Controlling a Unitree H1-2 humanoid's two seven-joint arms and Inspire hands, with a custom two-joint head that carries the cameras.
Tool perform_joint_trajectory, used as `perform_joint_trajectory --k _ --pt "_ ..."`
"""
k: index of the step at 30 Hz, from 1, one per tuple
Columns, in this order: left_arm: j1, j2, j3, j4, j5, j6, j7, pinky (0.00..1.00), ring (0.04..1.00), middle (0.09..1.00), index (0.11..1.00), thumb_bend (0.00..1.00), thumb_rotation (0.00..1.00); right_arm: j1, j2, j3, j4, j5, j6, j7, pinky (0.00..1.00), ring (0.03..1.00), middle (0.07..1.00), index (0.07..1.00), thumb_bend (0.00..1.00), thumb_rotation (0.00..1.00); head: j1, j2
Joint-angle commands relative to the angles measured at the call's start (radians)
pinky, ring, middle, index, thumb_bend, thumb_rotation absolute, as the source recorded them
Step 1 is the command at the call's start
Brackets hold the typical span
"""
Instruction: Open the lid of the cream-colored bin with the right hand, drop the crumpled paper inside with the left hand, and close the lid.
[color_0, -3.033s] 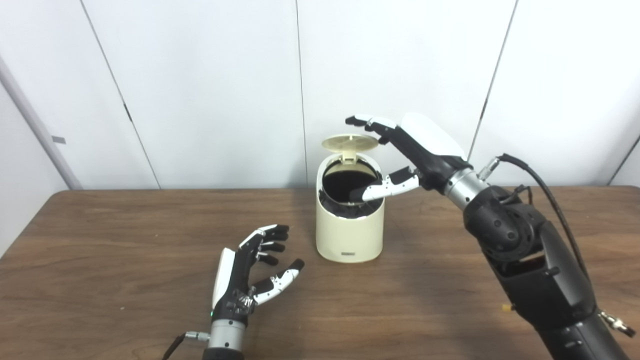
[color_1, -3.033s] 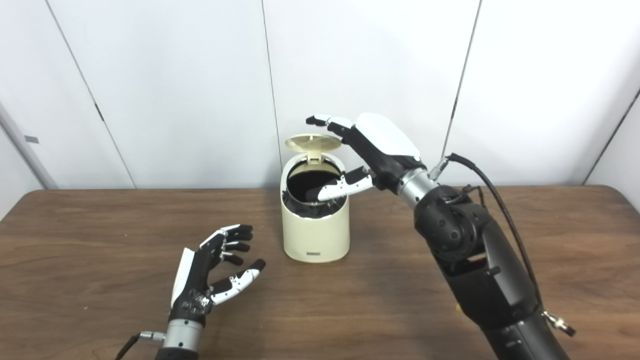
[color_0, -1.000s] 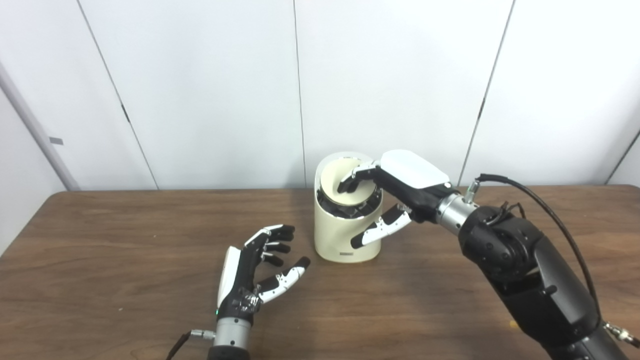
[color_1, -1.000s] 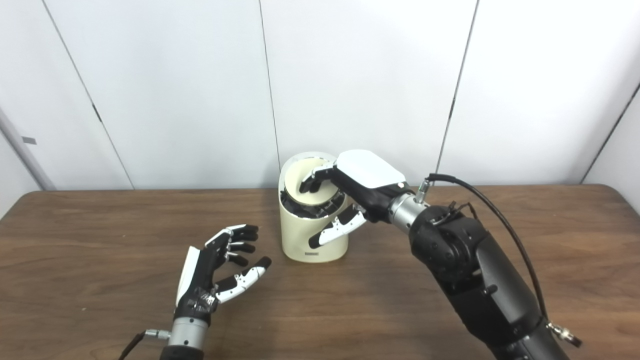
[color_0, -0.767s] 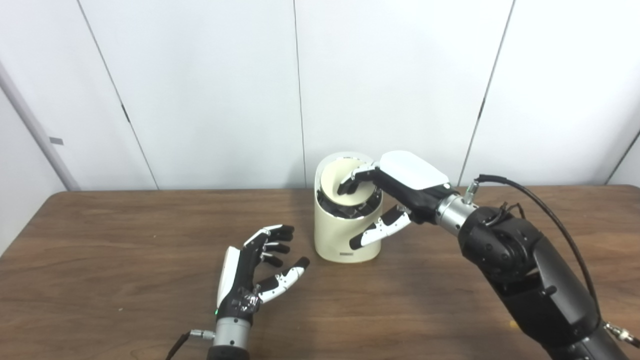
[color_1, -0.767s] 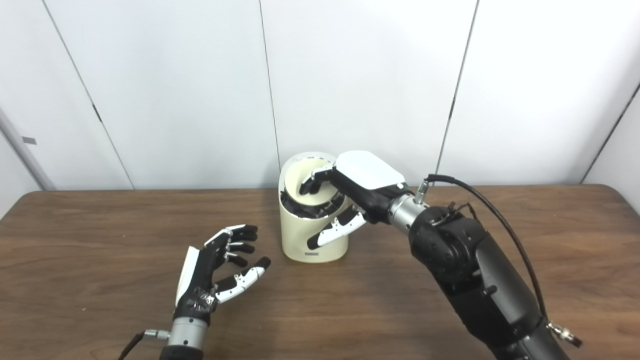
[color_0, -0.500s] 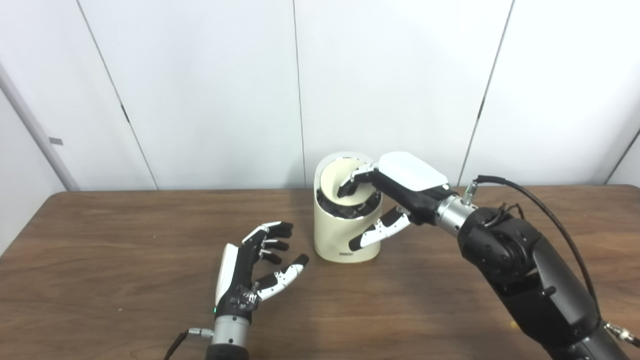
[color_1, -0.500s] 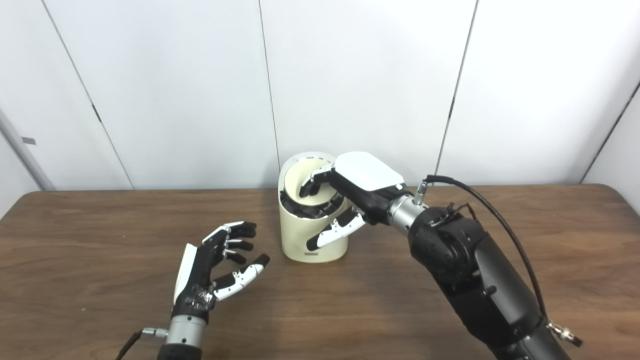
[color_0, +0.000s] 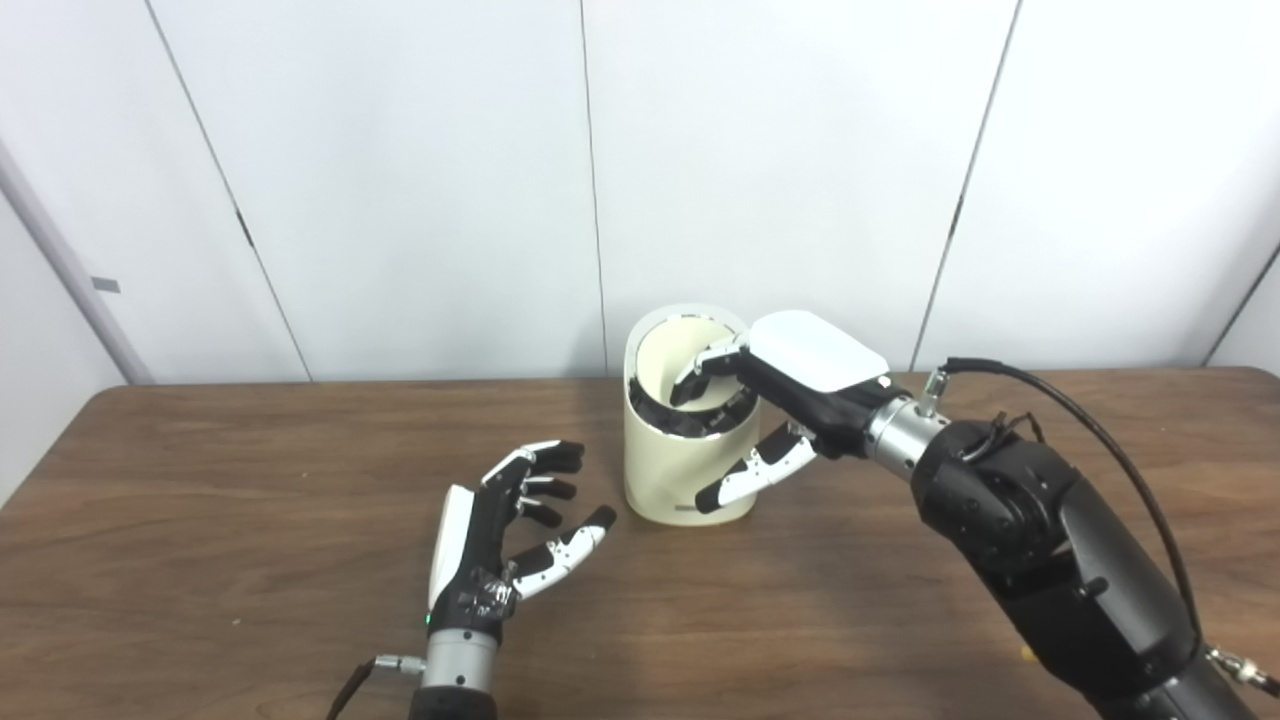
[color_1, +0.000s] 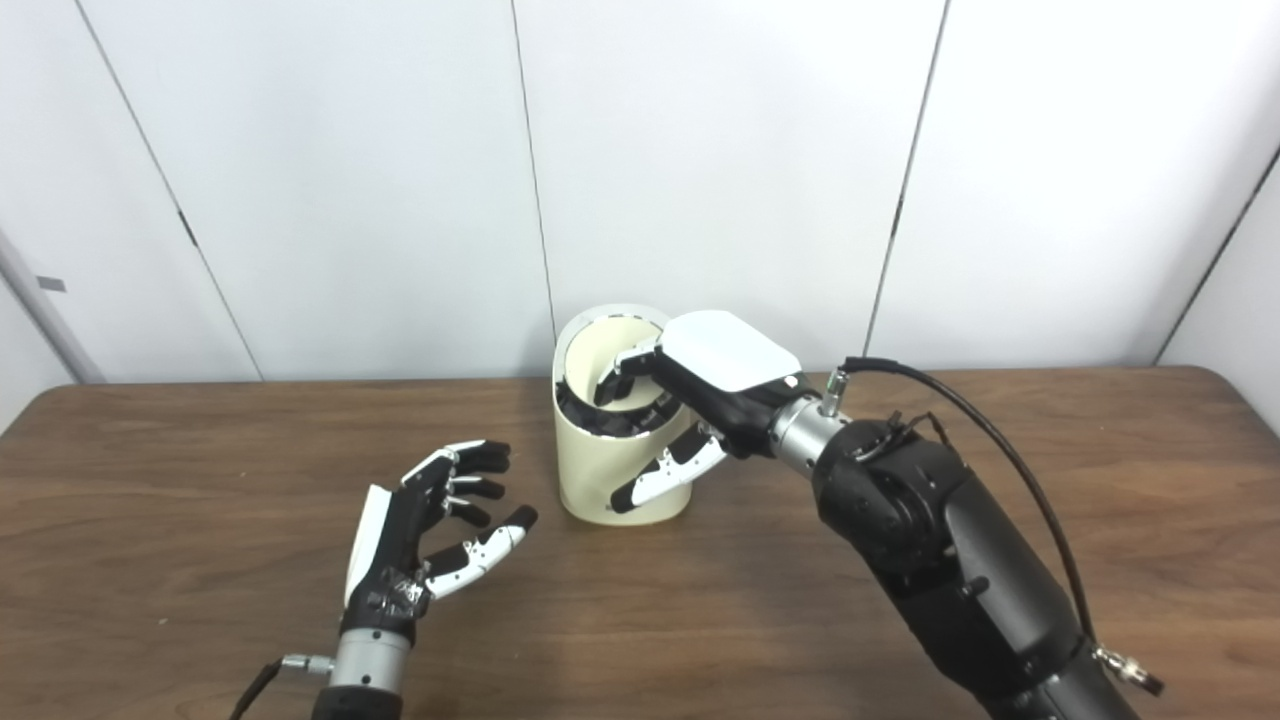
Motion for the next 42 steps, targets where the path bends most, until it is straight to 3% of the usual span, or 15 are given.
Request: perform_joint_trajectory --k 1,14,18,26,32,37,42 --pt "-0.022 -0.008 -0.004 -0.032 0.015 -0.010 0.008 0.53 0.638 0.707 0.706 0.62 0.13 0.005 -0.016 0.029 0.022 -0.013 0.012 0.065 0.86 0.794 0.674 0.673 0.70 0.47 0.000 0.001" --pt "-0.022 -0.009 -0.003 -0.034 0.005 -0.005 0.005 0.53 0.645 0.712 0.706 0.62 0.11 -0.005 -0.031 0.039 0.033 -0.016 0.025 0.084 0.86 0.816 0.696 0.680 0.71 0.52 0.003 0.002" --pt "-0.025 -0.007 -0.003 -0.026 0.009 -0.013 0.011 0.53 0.641 0.708 0.703 0.63 0.11 -0.006 -0.026 -0.003 0.011 0.026 0.032 0.059 0.89 0.825 0.687 0.672 0.70 0.49 0.001 0.002" --pt "-0.032 -0.002 -0.003 -0.019 0.012 -0.013 0.009 0.53 0.644 0.707 0.706 0.63 0.14 -0.025 -0.022 -0.090 -0.059 0.078 0.076 0.044 0.80 0.843 0.720 0.714 0.70 0.50 0.001 -0.001" --pt "-0.037 0.003 -0.003 -0.024 0.015 -0.007 0.005 0.53 0.646 0.712 0.705 0.63 0.14 -0.030 -0.031 -0.155 -0.062 0.106 0.021 -0.026 0.68 0.791 0.803 0.793 0.68 0.47 -0.001 -0.001" --pt "-0.039 0.004 -0.003 -0.024 0.011 -0.009 0.004 0.53 0.646 0.708 0.700 0.63 0.14 -0.027 -0.024 -0.187 -0.073 0.096 0.048 -0.041 0.70 0.846 0.874 0.868 0.73 0.45 -0.001 0.001" --pt "-0.038 0.003 -0.002 -0.031 0.008 0.001 -0.002 0.53 0.646 0.710 0.701 0.63 0.14 0.002 -0.034 -0.218 -0.058 0.115 -0.004 -0.093 0.68 0.834 0.867 0.880 0.73 0.47 -0.002 0.002"
